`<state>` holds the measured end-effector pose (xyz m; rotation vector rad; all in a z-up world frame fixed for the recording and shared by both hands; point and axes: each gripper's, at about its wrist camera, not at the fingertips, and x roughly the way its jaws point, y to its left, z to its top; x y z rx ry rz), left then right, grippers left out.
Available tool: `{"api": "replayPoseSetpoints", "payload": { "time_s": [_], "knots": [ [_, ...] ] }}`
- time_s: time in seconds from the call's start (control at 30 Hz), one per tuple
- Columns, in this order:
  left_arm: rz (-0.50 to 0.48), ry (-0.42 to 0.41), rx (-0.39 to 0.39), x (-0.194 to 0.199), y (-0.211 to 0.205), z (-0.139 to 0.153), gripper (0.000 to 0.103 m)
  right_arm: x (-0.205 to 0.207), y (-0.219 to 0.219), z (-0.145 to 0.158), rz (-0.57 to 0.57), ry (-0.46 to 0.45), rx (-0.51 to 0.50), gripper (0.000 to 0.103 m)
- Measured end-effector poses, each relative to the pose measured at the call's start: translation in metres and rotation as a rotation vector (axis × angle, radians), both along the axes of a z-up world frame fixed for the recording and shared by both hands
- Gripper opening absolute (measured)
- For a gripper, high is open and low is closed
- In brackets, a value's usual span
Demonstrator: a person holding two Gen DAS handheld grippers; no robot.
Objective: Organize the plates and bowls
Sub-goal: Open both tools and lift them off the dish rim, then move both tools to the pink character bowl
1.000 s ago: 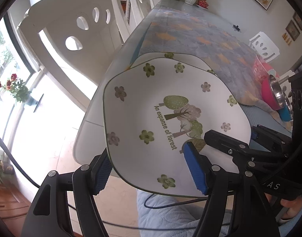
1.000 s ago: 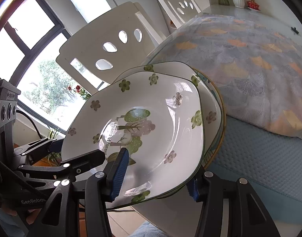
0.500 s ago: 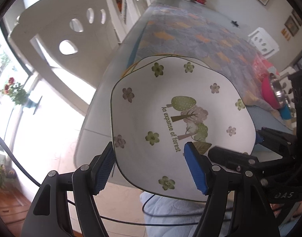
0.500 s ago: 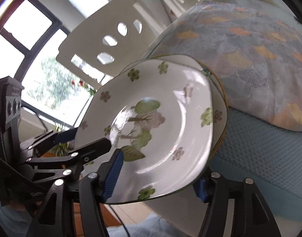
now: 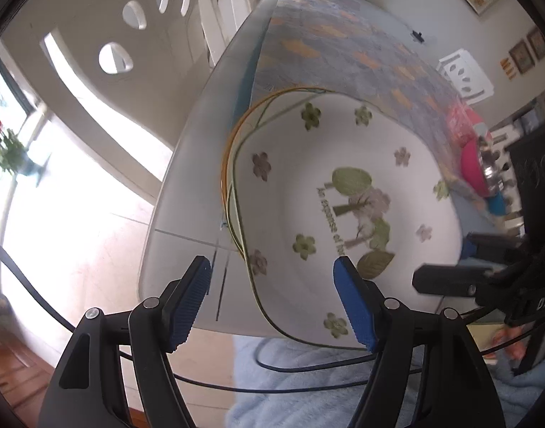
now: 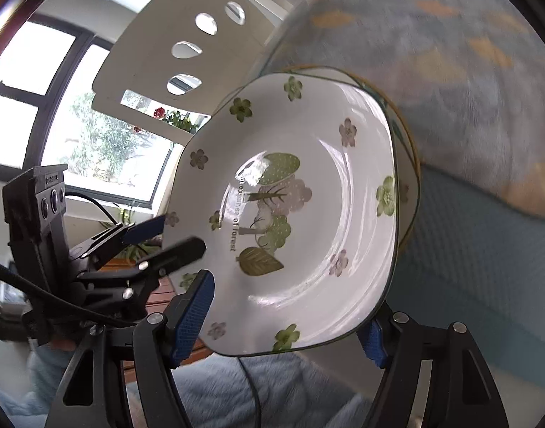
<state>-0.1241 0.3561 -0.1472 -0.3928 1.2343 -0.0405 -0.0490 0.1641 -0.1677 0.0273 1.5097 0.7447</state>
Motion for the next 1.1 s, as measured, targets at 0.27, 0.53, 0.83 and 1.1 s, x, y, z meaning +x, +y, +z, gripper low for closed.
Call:
{"api": "replayPoseSetpoints", "payload": {
  "time_s": [0.27,0.53,0.83,1.1],
  "knots": [
    [-0.047,-0.019,-0.046,0.020,0.007,0.015,0.070,-0.006,0.000,0.001,0.005,0.091,-0.147,0.083],
    [-0.119,-0.028,-0.010,0.038,-0.015,0.043,0.071,-0.012,-0.028,0.005,-0.051,0.166,-0.123,0.083],
    [-0.188,-0.142,0.038,0.062,-0.098,0.084,0.074,-0.005,-0.121,0.053,-0.170,0.035,0.058,0.083],
    [-0.039,-0.168,0.089,0.086,-0.206,0.088,0.074,-0.022,-0.213,0.118,-0.102,-0.537,-0.124,0.082]
  ]
}}
